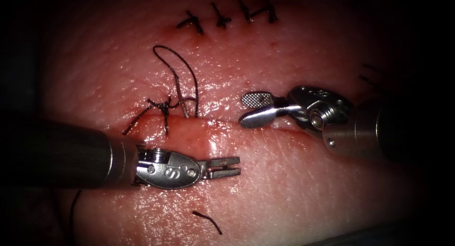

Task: Wound Closure
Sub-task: Pull the needle the rest of the way through the wound

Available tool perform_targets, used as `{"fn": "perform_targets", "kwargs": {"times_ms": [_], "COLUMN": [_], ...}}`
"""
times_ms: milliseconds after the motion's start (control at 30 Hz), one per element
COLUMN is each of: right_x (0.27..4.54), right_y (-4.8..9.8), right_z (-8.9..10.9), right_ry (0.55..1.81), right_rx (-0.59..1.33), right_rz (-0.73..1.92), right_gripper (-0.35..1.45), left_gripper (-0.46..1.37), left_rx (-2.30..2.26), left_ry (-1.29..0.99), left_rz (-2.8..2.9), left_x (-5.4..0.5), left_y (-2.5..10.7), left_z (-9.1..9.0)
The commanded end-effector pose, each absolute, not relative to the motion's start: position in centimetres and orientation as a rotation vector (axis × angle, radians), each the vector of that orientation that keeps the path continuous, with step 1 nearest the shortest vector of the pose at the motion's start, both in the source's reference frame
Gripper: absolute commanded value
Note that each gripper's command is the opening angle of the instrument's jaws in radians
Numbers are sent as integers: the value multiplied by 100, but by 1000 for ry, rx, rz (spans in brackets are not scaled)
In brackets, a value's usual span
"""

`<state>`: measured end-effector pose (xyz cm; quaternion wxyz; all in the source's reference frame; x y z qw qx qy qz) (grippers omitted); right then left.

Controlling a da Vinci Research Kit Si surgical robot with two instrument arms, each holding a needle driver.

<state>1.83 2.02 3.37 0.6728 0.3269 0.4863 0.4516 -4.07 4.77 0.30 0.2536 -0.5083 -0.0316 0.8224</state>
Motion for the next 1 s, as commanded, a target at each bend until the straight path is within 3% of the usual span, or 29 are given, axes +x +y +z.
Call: {"fn": "perform_targets", "kwargs": {"times_ms": [33, 667, 1000], "right_x": [183, 182, 178], "right_y": [202, 190, 182], "right_z": [337, 335, 331], "right_ry": [1095, 1101, 1106], "right_rx": [735, 742, 751], "right_rz": [1018, 1005, 995], "right_gripper": [73, 71, 70], "left_gripper": [-35, -35, -35], "left_rx": [-1383, -1471, -1511], "left_ry": [-139, -689, -845], "left_rz": [2197, 1526, 1250], "left_x": [-407, -409, -391], "left_y": [474, 471, 481], "left_z": [28, -13, -36]}}
